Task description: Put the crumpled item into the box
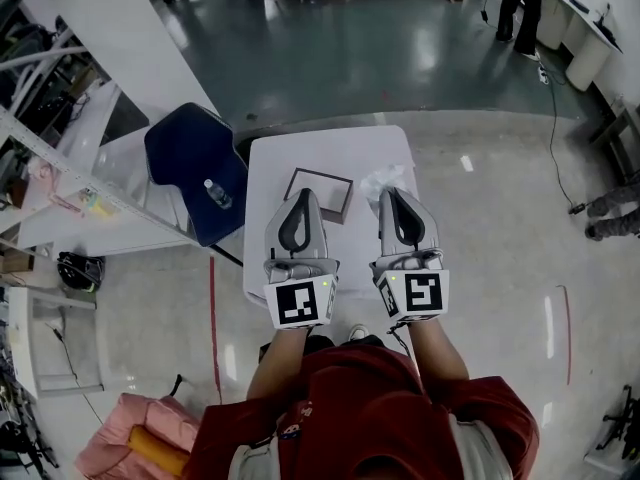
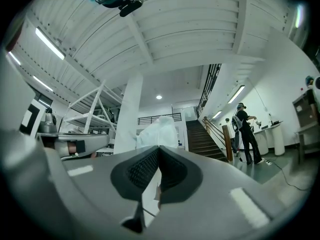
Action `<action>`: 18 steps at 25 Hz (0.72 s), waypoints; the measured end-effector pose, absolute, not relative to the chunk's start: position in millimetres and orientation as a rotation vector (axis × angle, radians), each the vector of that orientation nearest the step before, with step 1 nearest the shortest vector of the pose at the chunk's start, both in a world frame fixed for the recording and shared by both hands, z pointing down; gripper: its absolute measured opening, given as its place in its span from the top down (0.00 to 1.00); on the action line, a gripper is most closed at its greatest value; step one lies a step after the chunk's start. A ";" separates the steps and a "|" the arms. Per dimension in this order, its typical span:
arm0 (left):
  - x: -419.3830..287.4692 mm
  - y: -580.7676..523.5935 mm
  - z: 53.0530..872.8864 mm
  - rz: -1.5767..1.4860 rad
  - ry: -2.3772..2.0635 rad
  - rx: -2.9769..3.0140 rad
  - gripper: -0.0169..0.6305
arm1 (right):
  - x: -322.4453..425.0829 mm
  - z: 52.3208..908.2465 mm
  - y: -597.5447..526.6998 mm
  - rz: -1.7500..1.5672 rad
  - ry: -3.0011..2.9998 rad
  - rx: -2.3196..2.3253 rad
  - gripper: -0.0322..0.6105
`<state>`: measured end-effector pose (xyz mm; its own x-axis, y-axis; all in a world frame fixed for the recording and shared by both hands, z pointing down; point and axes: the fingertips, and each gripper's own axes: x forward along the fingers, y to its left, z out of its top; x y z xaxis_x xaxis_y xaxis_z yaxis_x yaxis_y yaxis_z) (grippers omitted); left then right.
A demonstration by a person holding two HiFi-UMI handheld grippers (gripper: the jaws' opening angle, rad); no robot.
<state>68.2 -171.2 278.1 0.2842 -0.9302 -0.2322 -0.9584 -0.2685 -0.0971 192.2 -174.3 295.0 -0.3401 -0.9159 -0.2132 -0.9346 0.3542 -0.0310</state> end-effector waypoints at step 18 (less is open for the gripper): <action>35.8 -247.4 295.7 0.232 1.826 -2.340 0.97 | 156.8 320.2 -250.5 0.126 2.499 -1.664 0.95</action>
